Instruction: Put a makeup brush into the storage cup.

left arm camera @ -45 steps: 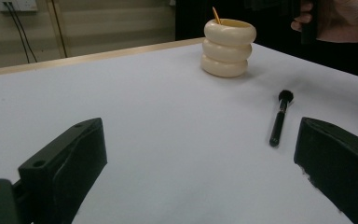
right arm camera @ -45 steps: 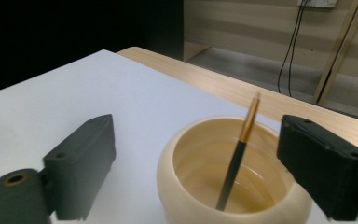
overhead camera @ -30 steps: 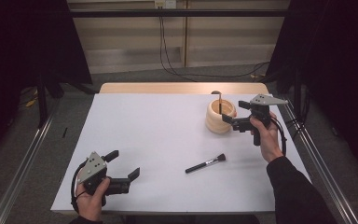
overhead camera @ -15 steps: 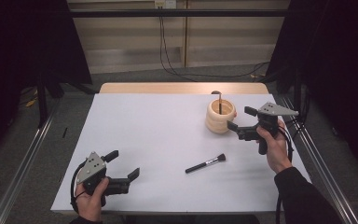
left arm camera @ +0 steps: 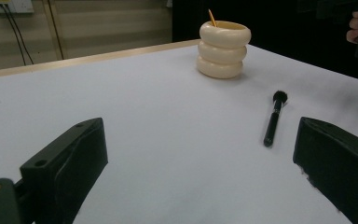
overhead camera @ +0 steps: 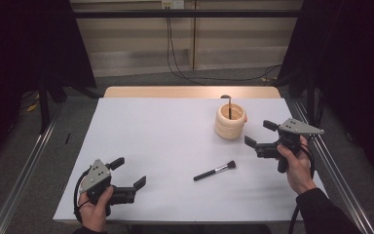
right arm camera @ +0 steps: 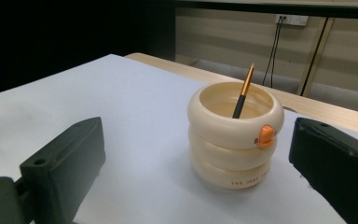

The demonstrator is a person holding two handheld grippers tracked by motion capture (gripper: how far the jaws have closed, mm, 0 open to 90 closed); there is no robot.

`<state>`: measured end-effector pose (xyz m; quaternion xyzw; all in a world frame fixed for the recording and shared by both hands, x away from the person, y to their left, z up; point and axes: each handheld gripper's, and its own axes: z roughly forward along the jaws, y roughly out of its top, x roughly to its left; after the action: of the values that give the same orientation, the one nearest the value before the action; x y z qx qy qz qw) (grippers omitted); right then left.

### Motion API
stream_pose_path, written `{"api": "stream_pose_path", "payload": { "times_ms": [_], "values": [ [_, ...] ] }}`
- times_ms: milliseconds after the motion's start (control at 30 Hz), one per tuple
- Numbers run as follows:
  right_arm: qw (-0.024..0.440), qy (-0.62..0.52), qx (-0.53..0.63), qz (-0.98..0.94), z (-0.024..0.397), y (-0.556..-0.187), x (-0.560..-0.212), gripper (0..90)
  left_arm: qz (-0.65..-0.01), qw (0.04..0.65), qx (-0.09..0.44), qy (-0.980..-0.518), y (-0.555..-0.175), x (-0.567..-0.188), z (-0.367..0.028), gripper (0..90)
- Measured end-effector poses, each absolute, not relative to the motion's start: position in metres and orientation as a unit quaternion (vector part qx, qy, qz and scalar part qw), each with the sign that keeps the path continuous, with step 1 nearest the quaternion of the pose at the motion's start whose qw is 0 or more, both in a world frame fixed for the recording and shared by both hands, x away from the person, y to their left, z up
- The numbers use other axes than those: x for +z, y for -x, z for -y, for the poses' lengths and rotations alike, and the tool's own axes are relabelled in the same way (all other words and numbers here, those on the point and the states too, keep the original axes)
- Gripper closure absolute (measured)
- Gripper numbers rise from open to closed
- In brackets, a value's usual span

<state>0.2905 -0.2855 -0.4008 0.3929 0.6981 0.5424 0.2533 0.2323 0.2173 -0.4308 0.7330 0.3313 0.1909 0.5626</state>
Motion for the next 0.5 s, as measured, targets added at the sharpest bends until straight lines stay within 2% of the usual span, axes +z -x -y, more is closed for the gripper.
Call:
{"api": "stream_pose_path", "payload": {
  "times_ms": [100, 500],
  "values": [
    [0.265, -0.390, 0.547, -0.692, 0.286, -0.283, -0.401, 3.2, -0.333, 0.561, 0.194, -0.732, -0.232, -0.430, -0.218, 2.7],
    [0.265, -0.404, 0.536, -0.692, 0.295, -0.249, -0.418, 3.4, -0.347, 0.558, 0.202, -0.726, -0.232, -0.431, -0.220, 1.0]
  ]
}}
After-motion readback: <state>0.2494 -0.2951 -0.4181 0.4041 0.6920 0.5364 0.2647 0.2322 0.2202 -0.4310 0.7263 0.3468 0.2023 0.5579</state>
